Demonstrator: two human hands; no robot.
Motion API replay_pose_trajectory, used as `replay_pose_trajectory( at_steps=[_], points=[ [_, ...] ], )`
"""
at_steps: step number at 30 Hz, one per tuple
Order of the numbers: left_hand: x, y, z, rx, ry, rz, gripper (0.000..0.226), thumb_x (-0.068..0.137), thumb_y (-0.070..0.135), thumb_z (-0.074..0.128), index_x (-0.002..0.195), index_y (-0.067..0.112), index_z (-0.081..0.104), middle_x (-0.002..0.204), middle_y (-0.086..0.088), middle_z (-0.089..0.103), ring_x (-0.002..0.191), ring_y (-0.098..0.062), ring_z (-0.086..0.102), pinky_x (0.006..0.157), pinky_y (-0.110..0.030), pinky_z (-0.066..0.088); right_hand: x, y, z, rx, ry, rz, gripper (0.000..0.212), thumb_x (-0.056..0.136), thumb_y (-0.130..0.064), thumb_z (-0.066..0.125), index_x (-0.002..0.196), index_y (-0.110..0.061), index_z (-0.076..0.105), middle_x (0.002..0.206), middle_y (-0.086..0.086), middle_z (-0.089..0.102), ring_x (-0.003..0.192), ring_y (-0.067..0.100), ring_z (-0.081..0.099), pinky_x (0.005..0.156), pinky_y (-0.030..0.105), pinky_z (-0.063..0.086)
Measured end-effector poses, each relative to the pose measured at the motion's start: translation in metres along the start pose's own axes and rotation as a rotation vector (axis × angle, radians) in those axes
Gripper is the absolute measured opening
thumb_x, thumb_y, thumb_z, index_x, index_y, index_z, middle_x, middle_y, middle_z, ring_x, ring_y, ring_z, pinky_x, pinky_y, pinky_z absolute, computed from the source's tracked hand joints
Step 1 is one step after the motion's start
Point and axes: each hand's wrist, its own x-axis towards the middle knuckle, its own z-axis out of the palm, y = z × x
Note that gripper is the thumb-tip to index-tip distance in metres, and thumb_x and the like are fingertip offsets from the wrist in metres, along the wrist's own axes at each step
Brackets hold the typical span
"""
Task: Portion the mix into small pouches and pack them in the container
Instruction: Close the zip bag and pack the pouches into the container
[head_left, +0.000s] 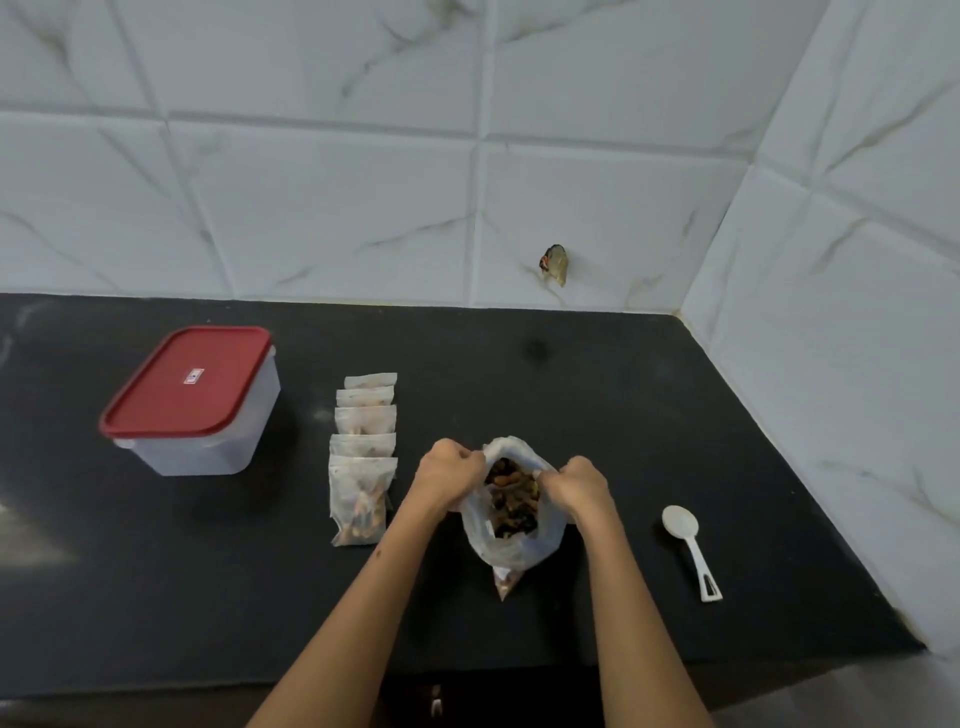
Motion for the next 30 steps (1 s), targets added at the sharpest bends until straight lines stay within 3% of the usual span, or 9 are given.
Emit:
replay_pose_trajectory(
  at_steps=[3, 6, 12, 16, 18, 21, 25, 27, 30],
  points=[
    [0.0, -0.002, -0.006, -0.096, -0.05, -0.039, 0.021, 0.086, 0.014, 0.049, 0.082, 0.003, 0.066, 0.086, -0.018, 0.068, 0.084, -0.033, 0.07, 0.069, -0.045, 0.061, 0.001, -0.002, 0.002, -0.032, 0.042, 0.013, 0.022, 0.092, -0.026, 0.058, 0.103, -0.007, 0.058, 0.098, 0.007, 0.059, 0.091, 0.024, 0.06, 0.073, 0.034, 0.053],
    [0.004, -0.003, -0.01, -0.159, -0.083, -0.06, 0.015, 0.086, 0.008, 0.057, 0.088, 0.001, 0.07, 0.095, -0.016, 0.07, 0.083, -0.027, 0.071, 0.06, -0.035, 0.061, 0.0, -0.005, 0.003, -0.069, 0.136, -0.013, 0.016, 0.088, -0.025, 0.061, 0.094, -0.011, 0.068, 0.091, 0.006, 0.065, 0.078, 0.02, 0.06, 0.054, 0.026, 0.043],
    [0.013, -0.002, -0.004, 0.069, 0.084, 0.056, 0.023, 0.073, 0.004, 0.062, 0.06, 0.019, 0.051, 0.067, 0.0, 0.053, 0.061, -0.013, 0.052, 0.055, -0.028, 0.048, -0.012, -0.01, 0.011, -0.198, 0.415, -0.106, 0.007, 0.089, -0.012, 0.062, 0.096, -0.013, 0.062, 0.095, 0.004, 0.063, 0.088, 0.022, 0.062, 0.064, 0.029, 0.045],
    [0.011, -0.004, 0.001, 0.27, 0.259, 0.208, 0.008, 0.082, 0.013, 0.06, 0.077, 0.015, 0.065, 0.075, -0.001, 0.061, 0.066, -0.015, 0.058, 0.051, -0.023, 0.041, -0.013, -0.012, 0.011, -0.251, 0.484, -0.162, 0.016, 0.088, -0.009, 0.063, 0.103, -0.013, 0.059, 0.104, 0.006, 0.061, 0.093, 0.021, 0.059, 0.068, 0.027, 0.044],
    [0.013, -0.005, 0.004, 0.287, 0.269, 0.262, 0.006, 0.084, 0.017, 0.057, 0.082, 0.017, 0.063, 0.089, -0.003, 0.065, 0.076, -0.016, 0.06, 0.059, -0.025, 0.043, -0.014, -0.012, 0.008, -0.231, 0.411, -0.182, 0.026, 0.085, -0.014, 0.068, 0.109, -0.016, 0.058, 0.107, 0.004, 0.059, 0.095, 0.019, 0.058, 0.069, 0.026, 0.042],
    [0.014, -0.002, 0.001, 0.172, 0.139, 0.251, 0.006, 0.082, 0.027, 0.062, 0.08, 0.022, 0.059, 0.083, 0.003, 0.062, 0.075, -0.011, 0.059, 0.059, -0.022, 0.044, -0.017, -0.015, -0.009, 0.047, 0.101, -0.156, 0.026, 0.077, -0.034, 0.075, 0.097, -0.021, 0.064, 0.09, -0.005, 0.062, 0.083, 0.01, 0.058, 0.066, 0.024, 0.044],
    [0.016, 0.004, -0.009, 0.034, 0.04, 0.295, 0.013, 0.083, 0.027, 0.069, 0.073, 0.022, 0.062, 0.076, 0.008, 0.062, 0.075, -0.008, 0.061, 0.062, -0.02, 0.047, -0.011, -0.014, -0.031, 0.225, -0.124, -0.149, 0.03, 0.085, -0.035, 0.068, 0.11, -0.017, 0.069, 0.109, -0.001, 0.065, 0.104, 0.015, 0.057, 0.091, 0.034, 0.047],
    [0.016, 0.01, -0.009, 0.073, 0.039, 0.333, 0.014, 0.082, 0.021, 0.071, 0.072, 0.02, 0.061, 0.075, 0.008, 0.063, 0.07, -0.005, 0.06, 0.057, -0.017, 0.046, -0.009, -0.012, -0.031, 0.232, -0.025, -0.179, 0.017, 0.087, -0.022, 0.066, 0.103, -0.02, 0.071, 0.105, -0.002, 0.066, 0.101, 0.014, 0.059, 0.089, 0.032, 0.049],
    [0.012, 0.017, -0.001, 0.289, 0.172, 0.445, 0.013, 0.082, 0.014, 0.066, 0.073, 0.015, 0.056, 0.073, 0.003, 0.06, 0.065, -0.011, 0.059, 0.056, -0.025, 0.05, -0.012, -0.017, -0.014, 0.025, 0.371, -0.266, 0.007, 0.084, -0.021, 0.069, 0.09, -0.024, 0.072, 0.087, -0.008, 0.067, 0.082, 0.011, 0.063, 0.068, 0.027, 0.05]
  ],
)
